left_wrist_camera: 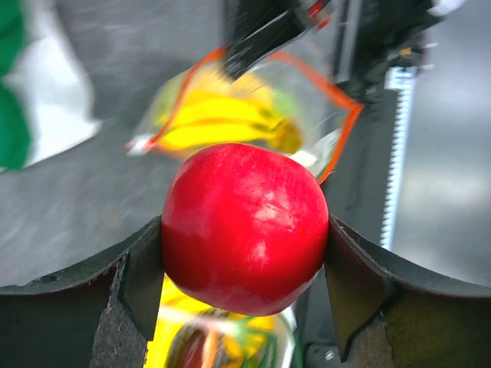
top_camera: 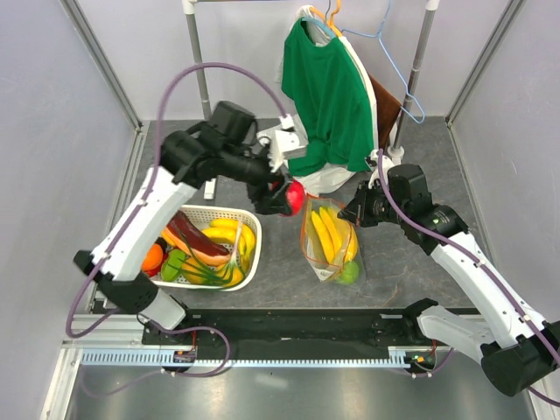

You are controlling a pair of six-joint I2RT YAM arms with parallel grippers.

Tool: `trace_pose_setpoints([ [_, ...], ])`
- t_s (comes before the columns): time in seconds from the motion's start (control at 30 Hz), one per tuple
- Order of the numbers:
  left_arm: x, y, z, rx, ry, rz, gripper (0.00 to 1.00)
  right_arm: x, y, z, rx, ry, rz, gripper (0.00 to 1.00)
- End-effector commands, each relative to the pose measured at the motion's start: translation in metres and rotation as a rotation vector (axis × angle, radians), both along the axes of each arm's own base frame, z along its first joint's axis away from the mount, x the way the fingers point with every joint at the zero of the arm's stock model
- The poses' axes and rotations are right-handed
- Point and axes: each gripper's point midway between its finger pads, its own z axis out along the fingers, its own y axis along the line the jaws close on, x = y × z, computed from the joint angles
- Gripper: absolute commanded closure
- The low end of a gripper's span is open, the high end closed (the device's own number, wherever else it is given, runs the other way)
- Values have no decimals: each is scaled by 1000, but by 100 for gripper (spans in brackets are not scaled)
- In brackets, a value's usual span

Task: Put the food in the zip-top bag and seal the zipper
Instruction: Place the fake fruit in the zipper food storage bag, then pick up the fake fruit from the bin.

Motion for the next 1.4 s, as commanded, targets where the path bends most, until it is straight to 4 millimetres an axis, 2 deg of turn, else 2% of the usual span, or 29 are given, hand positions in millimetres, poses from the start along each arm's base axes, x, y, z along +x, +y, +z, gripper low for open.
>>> trace_pose_setpoints([
  [0.0,-24,-61,-6,-66,177,-101,43,4,2,19,25,-54,3,100],
  [0.07,-29,-77,-15,-48,204,-131,42,2,1,17,25,-49,4,100],
  [0.17,-37,-89,-25,-25,222,-161,41,2,1,16,25,-47,3,100],
  [0.27,-30,-94,-49,37,240,-128,32,1,1,17,27,-48,4,100],
  [0.3,-27,-93,-52,47,237,-112,23,1,0,18,27,-50,2,100],
  [0.37,-22,-85,-59,77,222,-77,14,0,0,19,30,-50,-1,100],
  [0.4,-21,-82,-58,76,216,-70,1,-1,1,19,34,-45,0,100],
  [0.43,-24,-76,-48,54,198,-71,0,-1,1,20,36,-48,1,100],
  [0.53,-17,-54,-38,48,145,-14,0,-1,1,16,34,-35,2,100],
  [0.63,-1,-28,-25,10,134,59,0,-1,2,16,39,-34,5,100],
  [0.7,18,4,-18,-1,112,166,0,-1,3,16,37,-31,9,100],
  [0.73,24,20,-23,7,129,211,0,-1,2,18,36,-38,9,100],
  [0.77,37,56,-18,-3,132,318,0,0,2,20,33,-46,10,100],
  [0.8,41,77,-22,22,114,357,0,0,1,21,31,-50,8,100],
  [0.83,41,99,-36,70,121,402,0,0,2,20,31,-48,9,100],
  [0.87,42,131,-48,127,129,484,0,0,2,19,30,-45,11,100],
  [0.9,39,164,-52,222,31,546,0,1,2,18,31,-46,11,100],
  [0.93,29,186,-80,312,69,580,0,0,3,17,30,-42,15,100],
  [0.97,25,214,-93,367,85,654,0,-1,3,16,31,-42,18,100],
  [1.0,11,238,-98,427,47,674,0,0,3,15,31,-38,19,100],
  [1.03,-1,254,-122,482,103,696,0,-1,4,14,34,-35,21,100],
  [1.07,-8,281,-129,513,124,782,0,-1,5,13,34,-30,26,100],
  [1.1,-14,299,-136,579,104,780,0,0,5,13,34,-28,29,100],
  [1.13,-24,309,-151,619,147,777,0,-1,6,13,35,-29,36,100],
  [1.2,-34,334,-161,712,161,781,0,-1,7,13,37,-32,47,100],
  [1.23,-40,339,-169,746,190,760,0,-2,7,13,38,-32,48,100],
  [1.37,-50,363,-175,898,236,689,0,-4,7,17,46,-41,51,100],
])
